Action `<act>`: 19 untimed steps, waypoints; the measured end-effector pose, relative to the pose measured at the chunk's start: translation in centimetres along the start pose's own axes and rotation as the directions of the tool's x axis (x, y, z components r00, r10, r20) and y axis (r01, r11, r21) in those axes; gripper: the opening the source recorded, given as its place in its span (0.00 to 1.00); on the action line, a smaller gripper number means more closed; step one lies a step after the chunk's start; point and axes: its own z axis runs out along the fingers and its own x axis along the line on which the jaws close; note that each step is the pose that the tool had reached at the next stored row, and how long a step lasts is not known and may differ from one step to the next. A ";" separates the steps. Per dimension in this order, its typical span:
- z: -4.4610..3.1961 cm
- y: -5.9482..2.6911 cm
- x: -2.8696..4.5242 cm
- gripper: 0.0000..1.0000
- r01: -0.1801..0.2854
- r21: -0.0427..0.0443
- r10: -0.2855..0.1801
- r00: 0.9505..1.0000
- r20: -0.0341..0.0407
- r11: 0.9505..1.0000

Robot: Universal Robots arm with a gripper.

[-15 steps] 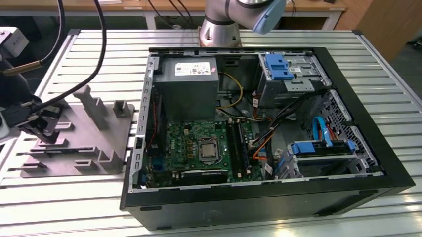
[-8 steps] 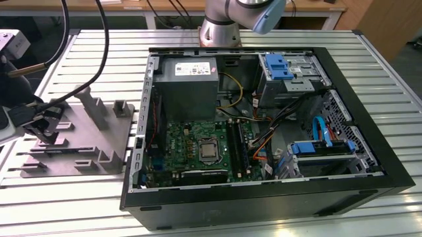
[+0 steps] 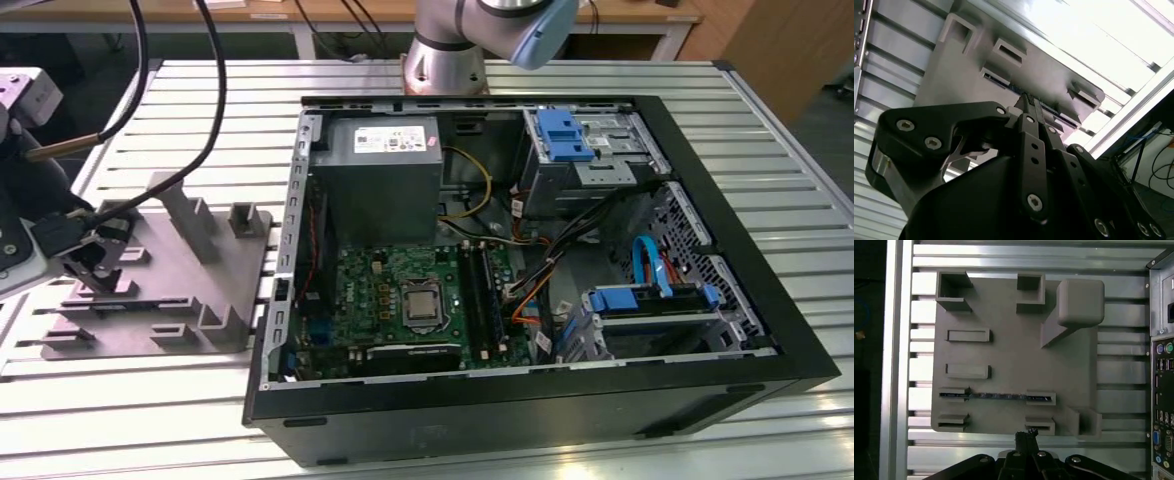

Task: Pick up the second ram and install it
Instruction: 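Reach for the second ram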

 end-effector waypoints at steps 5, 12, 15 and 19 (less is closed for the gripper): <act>0.68 0.31 0.27 0.11 0.006 0.000 -0.006 1.000 0.000 1.000; 1.96 0.35 0.70 0.11 0.006 0.000 -0.006 1.000 0.000 1.000; 2.51 0.43 0.94 0.11 0.006 0.000 -0.006 1.000 0.000 1.000; 3.23 0.59 1.32 0.11 0.006 0.000 -0.006 1.000 0.000 1.000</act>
